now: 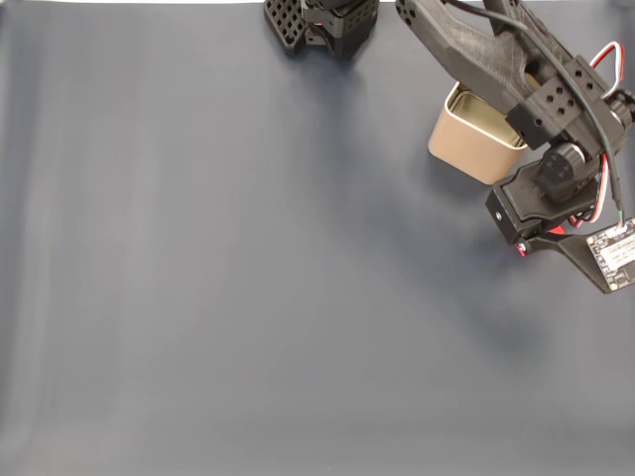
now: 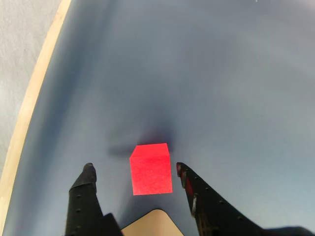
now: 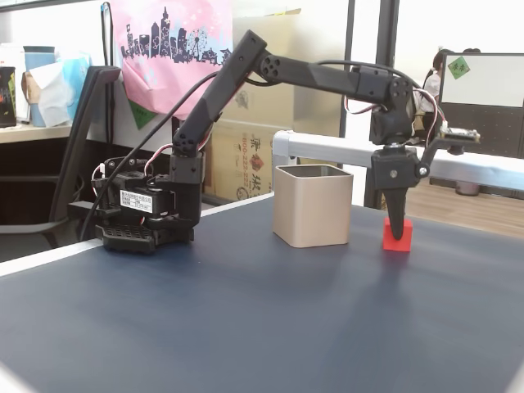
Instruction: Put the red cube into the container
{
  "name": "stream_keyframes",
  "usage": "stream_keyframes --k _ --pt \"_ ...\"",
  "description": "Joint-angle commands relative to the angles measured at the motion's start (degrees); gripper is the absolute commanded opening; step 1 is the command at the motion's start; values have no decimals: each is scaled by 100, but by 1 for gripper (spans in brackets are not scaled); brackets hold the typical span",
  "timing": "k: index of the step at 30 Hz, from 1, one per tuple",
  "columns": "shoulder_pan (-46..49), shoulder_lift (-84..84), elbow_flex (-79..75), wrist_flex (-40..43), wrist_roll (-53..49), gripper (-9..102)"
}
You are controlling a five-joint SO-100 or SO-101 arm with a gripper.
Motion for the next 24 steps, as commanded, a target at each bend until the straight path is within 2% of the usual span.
stream_keyframes --k 1,9,16,24 --pt "-62 35 -343 -44 123 36" --pt "-70 -26 -343 35 -18 23" --pt "-79 9 -343 70 -88 0" --pt "70 554 -431 439 -387 0"
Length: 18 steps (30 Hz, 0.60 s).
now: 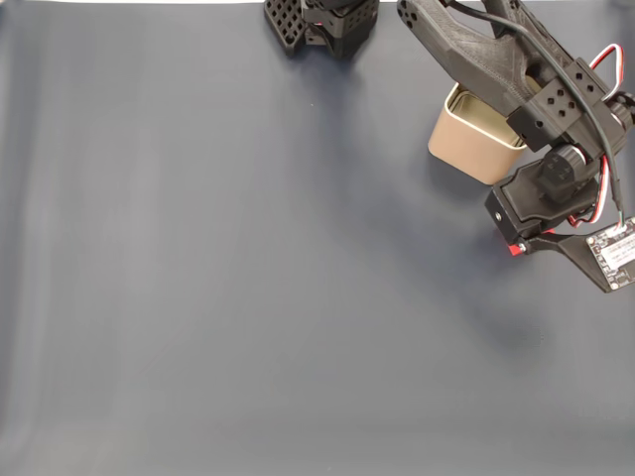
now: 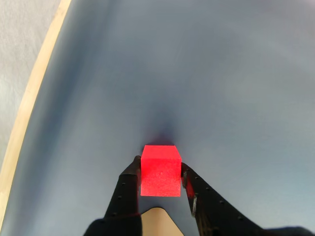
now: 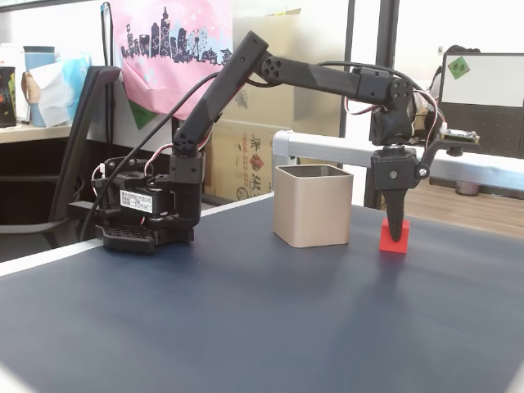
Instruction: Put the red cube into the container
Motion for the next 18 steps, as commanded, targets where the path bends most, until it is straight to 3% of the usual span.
stream_keyframes --k 1,18 --pt "88 773 -360 185 -290 0" --pt "-132 3814 176 1406 -1441 0"
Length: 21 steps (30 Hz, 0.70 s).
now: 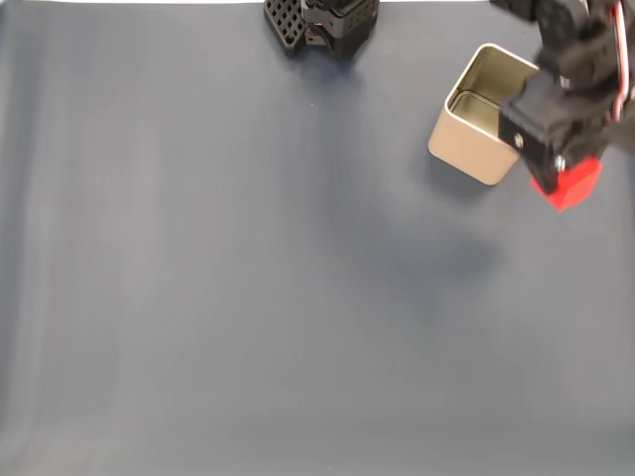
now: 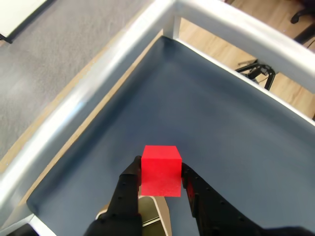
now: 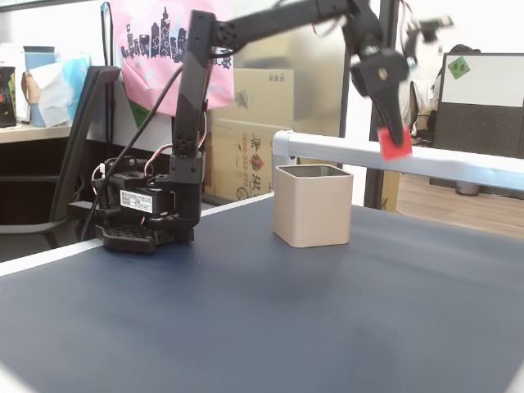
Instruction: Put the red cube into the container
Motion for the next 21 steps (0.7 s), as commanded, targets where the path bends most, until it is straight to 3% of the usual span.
stream_keyframes --k 1,10,21 --pt "-141 967 334 176 -220 0" --pt "-606 2848 2338 176 -369 0" --pt "-756 3955 3946 -88 -79 0"
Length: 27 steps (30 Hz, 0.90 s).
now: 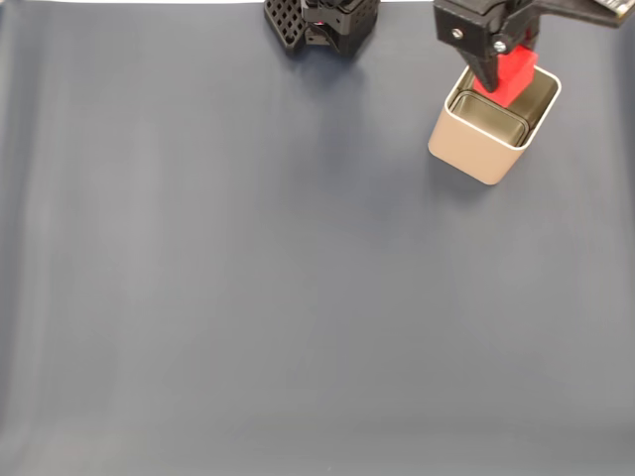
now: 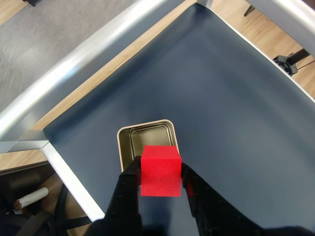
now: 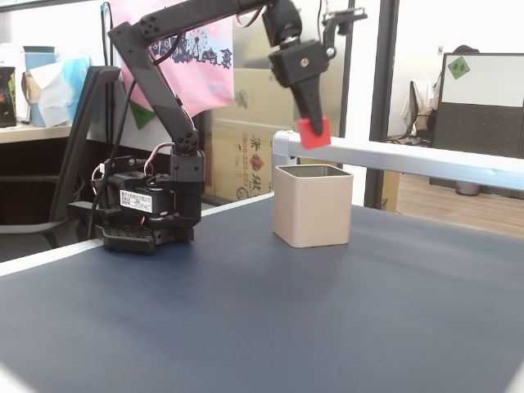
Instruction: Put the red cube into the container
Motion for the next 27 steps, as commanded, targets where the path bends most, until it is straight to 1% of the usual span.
stream_keyframes --k 1,7,16,27 --pt "-105 308 105 -193 220 0" --pt "-211 281 220 -422 396 0" --pt "-237 202 229 -483 396 1" --pt "-264 97 202 -580 457 22"
